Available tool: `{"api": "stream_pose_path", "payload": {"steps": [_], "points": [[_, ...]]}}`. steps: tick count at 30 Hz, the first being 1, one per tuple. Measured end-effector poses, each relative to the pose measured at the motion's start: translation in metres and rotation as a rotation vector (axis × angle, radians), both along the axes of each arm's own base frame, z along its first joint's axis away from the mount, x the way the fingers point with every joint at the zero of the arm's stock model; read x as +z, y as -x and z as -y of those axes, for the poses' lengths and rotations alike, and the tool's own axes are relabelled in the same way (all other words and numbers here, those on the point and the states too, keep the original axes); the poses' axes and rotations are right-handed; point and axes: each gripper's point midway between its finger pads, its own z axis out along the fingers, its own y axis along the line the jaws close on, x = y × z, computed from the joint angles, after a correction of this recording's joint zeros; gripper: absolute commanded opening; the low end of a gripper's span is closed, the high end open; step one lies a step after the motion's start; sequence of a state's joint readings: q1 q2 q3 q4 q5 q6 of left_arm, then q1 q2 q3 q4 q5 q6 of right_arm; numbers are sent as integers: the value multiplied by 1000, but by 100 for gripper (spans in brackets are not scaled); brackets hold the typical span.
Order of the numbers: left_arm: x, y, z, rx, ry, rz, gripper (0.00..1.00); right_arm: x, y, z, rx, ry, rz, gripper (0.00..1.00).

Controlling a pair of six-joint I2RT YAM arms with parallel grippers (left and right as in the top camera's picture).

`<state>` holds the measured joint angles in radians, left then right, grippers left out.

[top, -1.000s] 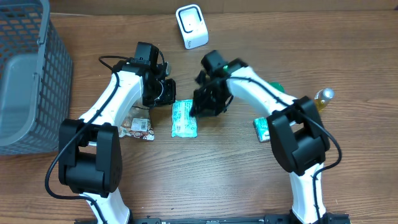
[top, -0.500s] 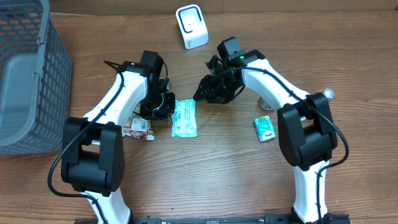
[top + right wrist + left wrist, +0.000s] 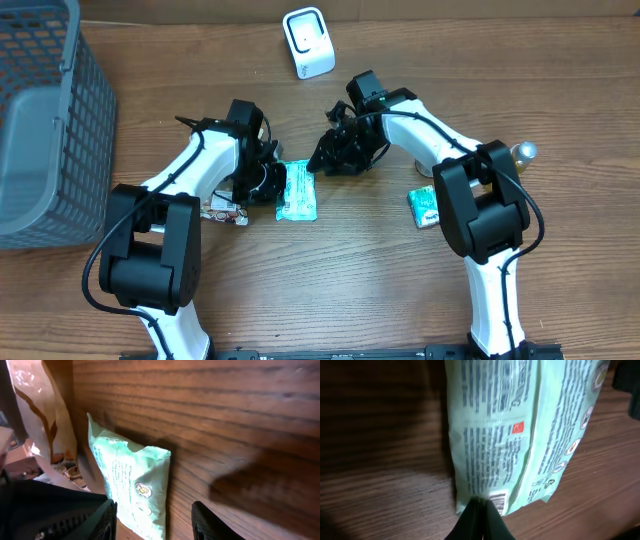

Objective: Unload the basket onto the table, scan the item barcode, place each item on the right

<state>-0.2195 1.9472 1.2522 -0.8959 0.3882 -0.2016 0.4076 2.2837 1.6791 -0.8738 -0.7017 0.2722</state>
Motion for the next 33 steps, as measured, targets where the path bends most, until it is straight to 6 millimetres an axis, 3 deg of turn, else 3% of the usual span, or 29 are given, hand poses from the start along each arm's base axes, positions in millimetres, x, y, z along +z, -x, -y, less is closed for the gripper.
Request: {"api": "stream_pose_path", "payload": {"steps": [6, 11, 20, 23, 27, 33], "points": [[-7, 2, 1, -2, 11, 10, 4, -8, 7, -1, 10, -24, -22, 44], [-8, 2, -1, -3, -4, 11, 4, -9, -2, -7, 3, -62, 23, 44], [-9, 1, -4, -2, -19, 13, 4, -12, -6, -31, -20, -174, 70, 44], [-10, 2, -4, -3, -23, 13, 4, -12, -1, -36, -16, -182, 64, 38], [-10, 2, -6, -3, -32, 14, 4, -16, 4, -38, -22, -167, 47, 22], [-11, 1, -9, -3, -49, 16, 4, -19, 5, -37, -27, -155, 40, 12]]}}
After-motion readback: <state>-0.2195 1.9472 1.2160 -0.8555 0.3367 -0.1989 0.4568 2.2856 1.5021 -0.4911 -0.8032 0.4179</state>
